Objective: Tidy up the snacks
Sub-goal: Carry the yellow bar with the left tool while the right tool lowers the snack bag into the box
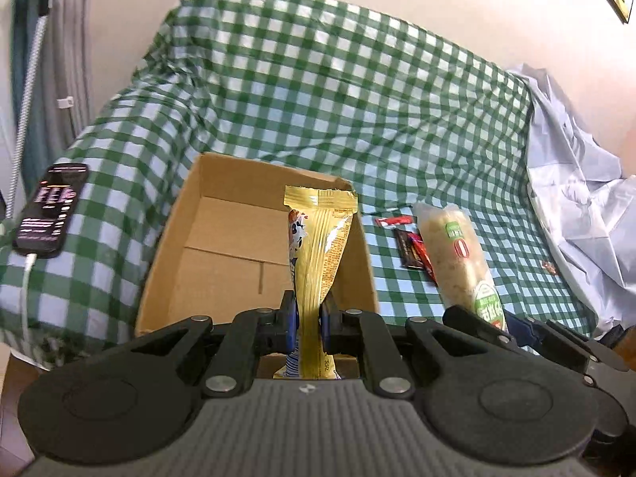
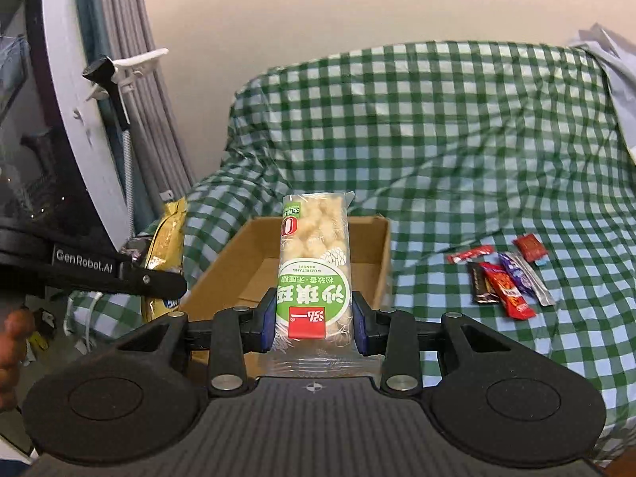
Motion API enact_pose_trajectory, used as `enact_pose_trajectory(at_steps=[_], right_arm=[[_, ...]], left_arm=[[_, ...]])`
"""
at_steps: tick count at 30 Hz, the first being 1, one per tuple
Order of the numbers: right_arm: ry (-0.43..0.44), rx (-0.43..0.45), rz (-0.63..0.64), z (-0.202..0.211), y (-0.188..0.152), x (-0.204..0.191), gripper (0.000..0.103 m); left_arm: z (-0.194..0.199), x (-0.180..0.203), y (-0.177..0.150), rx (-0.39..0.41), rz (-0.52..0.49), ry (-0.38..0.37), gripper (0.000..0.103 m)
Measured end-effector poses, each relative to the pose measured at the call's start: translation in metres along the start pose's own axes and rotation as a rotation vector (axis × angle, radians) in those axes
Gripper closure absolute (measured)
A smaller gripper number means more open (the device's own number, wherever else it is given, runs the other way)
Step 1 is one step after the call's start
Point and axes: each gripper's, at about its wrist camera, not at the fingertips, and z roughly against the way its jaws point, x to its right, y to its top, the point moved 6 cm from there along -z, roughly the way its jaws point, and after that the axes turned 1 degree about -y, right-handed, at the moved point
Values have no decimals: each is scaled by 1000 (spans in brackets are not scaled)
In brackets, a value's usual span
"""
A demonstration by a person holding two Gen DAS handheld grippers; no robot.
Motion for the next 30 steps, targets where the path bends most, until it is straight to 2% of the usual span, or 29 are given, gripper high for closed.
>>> enact_pose_trajectory(at_steps=[5,10,30], right_arm=[[18,-38,20,5,-14,-19,65],[5,-28,47,9,-13,-28,65],[-22,-95,89,-15,-21,-37,65]], left_arm=[[12,-18,-16,-4,34,8,90],[20,-32,-28,13,54,18,90],[0,-53,-26,-13,94,45,90]])
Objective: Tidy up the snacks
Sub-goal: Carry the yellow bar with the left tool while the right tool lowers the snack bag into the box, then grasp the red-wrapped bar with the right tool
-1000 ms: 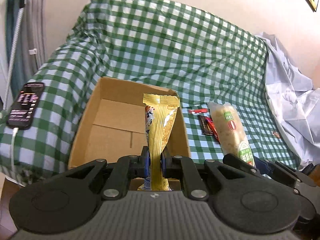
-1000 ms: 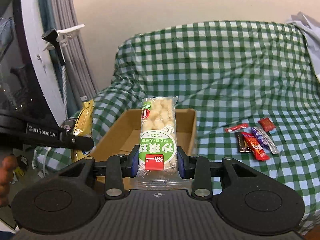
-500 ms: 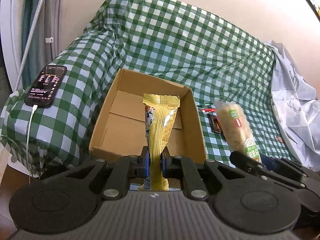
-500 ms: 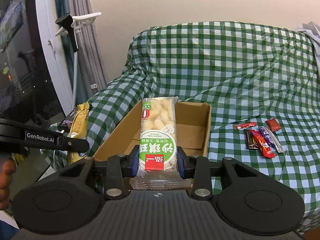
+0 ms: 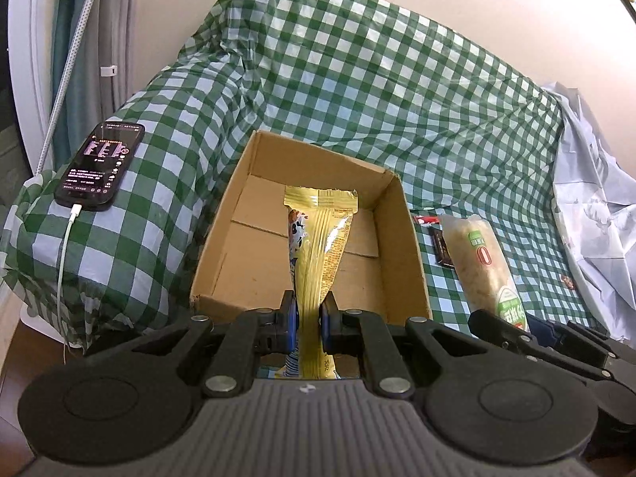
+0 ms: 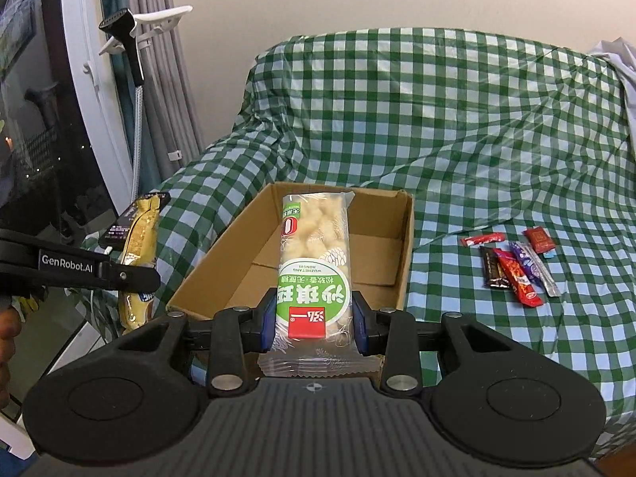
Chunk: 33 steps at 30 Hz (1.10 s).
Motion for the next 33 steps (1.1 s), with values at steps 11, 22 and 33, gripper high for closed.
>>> enact_pose_trajectory(at_steps=[11,22,33], right_arm=[[-18,-13,67,-23,4,-4,97],[-140,23,-21,-75,20,60,100],[-366,-24,-124,-138,1,214,43]], left_arm=[[-29,-6,12,-25,5,12,90],[-72,-16,36,-74,9,73,90],[-131,20,64,-158,-22,97,90]])
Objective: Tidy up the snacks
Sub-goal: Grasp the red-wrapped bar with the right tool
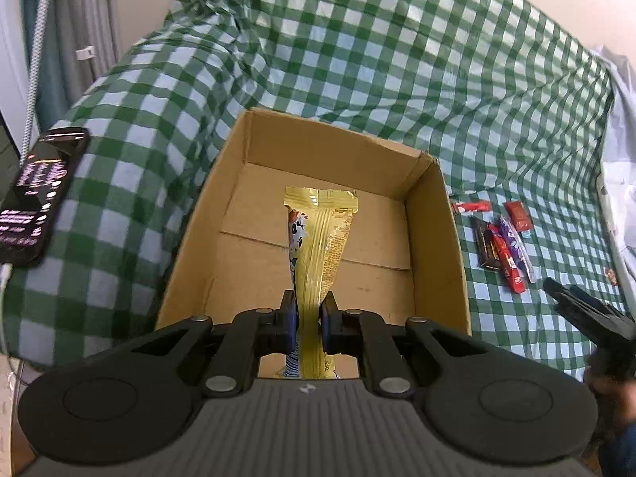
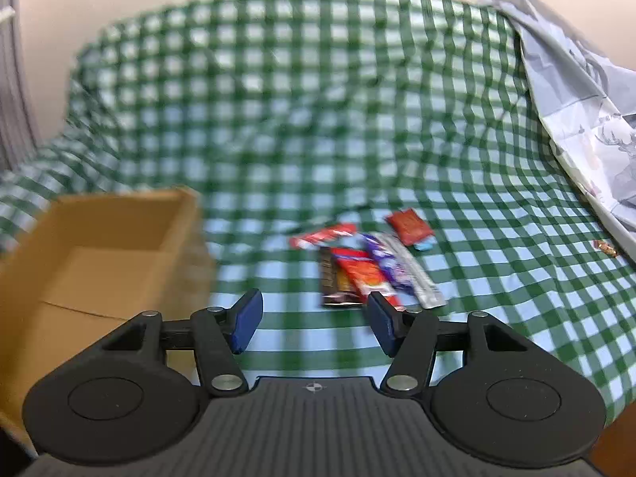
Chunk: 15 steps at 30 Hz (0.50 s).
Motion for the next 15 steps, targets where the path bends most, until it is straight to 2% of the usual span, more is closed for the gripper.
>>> enact_pose_trajectory(at_steps=[7,8,9,10,11,15], right_arm=[[-80,-136,86,-133,-19,36,43],[-84,-158,101,-151,-22,38,45],[-96,-179,120,-166,-25,40,50],[-106,-202,134,-176,-31,42,62],[-104,-223,142,-186,-36,44,85],[-112,-175,161,-176,-39,43,94]], left_arm=[[-33,21,14,-61,-16,28,90],[-35,21,15,-65,-18,32,90],[-39,22,16,-70,-22,38,90],[-42,22,17,-74,-22,43,90],[-44,22,18,-77,-21,47,90],[-47,21,19,-84,-19,46,90]])
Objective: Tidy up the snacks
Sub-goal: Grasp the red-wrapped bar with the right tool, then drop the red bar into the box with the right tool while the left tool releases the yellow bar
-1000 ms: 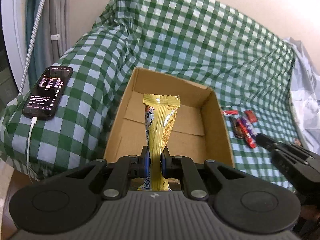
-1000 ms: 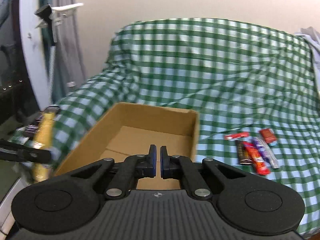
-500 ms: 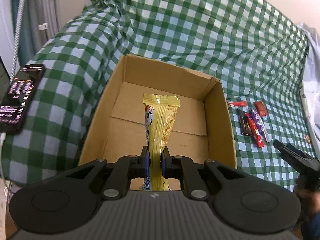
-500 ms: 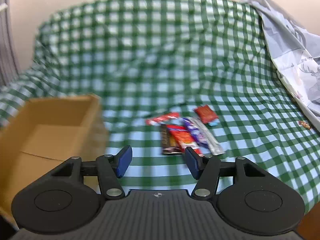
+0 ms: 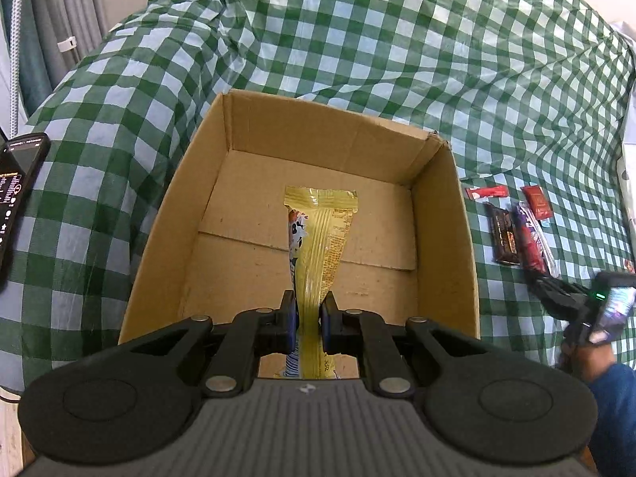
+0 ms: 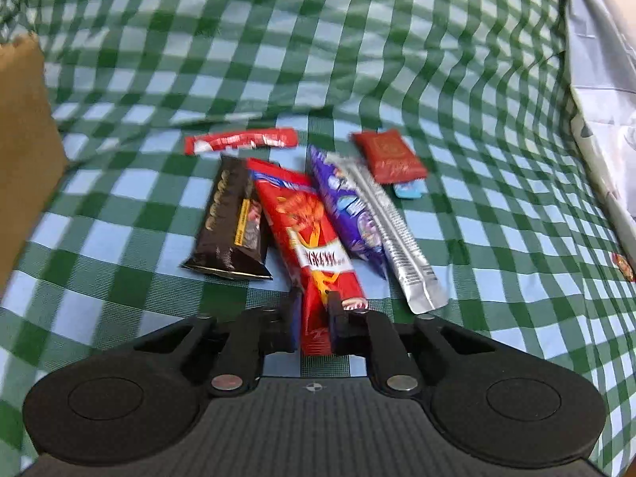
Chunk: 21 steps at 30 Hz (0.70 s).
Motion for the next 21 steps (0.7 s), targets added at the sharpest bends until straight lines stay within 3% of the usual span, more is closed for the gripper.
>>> enact_pose_trajectory(at_steps=[6,11,16,21], right_arm=[[62,104,-149,84,3,7,95],[136,199,-185,175,8,-9,95],[276,303,-155,263,19,-44,95],[411,343,-106,313,23,-86,95]], left_arm=[[21,-4,-5,38,16,-24,90],[51,-18,-12,83,30,-25,90],[77,-35,-25,112,50,-35,90],[92,-42,-40,114,55,-36,90]])
